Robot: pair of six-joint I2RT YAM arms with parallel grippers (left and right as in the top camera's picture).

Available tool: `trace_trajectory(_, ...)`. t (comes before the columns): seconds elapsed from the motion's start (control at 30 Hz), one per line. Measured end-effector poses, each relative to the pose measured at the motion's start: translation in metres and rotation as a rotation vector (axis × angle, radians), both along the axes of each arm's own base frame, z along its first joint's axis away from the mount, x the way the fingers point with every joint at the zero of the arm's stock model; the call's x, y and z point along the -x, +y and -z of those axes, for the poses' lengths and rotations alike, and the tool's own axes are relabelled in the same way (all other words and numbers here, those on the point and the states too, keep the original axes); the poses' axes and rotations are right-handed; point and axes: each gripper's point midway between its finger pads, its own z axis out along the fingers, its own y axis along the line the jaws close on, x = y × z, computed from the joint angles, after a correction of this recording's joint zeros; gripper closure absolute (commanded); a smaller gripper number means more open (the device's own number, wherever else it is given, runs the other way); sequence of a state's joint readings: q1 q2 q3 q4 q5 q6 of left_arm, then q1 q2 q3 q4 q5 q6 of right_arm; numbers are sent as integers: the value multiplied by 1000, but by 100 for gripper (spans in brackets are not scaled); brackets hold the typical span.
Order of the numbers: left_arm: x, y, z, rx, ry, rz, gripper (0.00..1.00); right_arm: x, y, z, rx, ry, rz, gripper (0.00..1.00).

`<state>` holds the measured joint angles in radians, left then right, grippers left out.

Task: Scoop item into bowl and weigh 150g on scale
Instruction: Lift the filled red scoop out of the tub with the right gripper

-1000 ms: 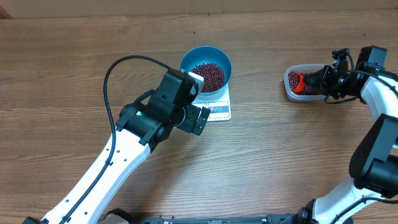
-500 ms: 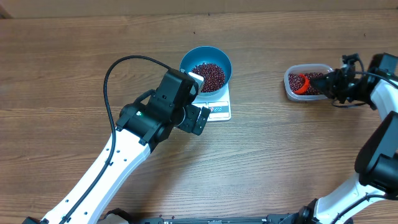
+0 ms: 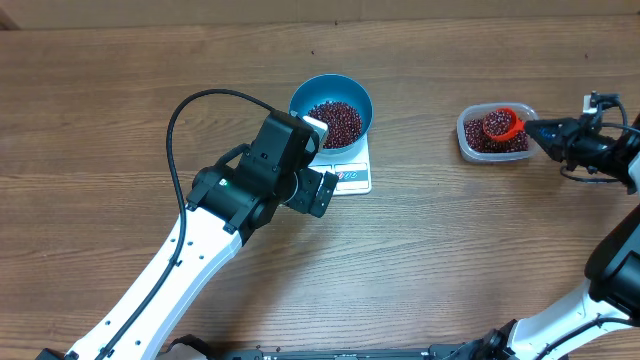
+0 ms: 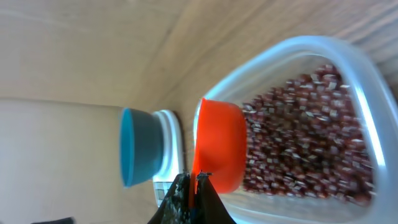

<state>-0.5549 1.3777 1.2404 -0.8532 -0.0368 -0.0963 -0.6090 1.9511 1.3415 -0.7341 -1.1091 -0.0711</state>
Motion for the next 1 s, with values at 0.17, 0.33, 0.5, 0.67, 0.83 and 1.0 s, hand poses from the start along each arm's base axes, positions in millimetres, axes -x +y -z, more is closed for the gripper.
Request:
trace_trajectory(0.17, 0, 0, 0, 0, 0, 0, 1, 1, 5, -9, -51, -32, -18, 96)
trace_trajectory(0.33, 0, 0, 0, 0, 0, 0, 0, 1, 7, -11, -64, -37, -23, 96)
trace_trajectory(0.5, 0, 0, 0, 0, 0, 0, 1, 3, 9, -13, -82, -31, -26, 97)
trace_trajectory(0.67, 0, 0, 0, 0, 0, 0, 0, 8, 15, -18, -123, -39, -44, 96)
trace_trajectory(0.83, 0, 0, 0, 0, 0, 0, 1, 10, 18, -21, -146, -42, -52, 96)
trace_trajectory(1.0, 0, 0, 0, 0, 0, 0, 0, 10, 26, -23, -162, -44, -73, 96)
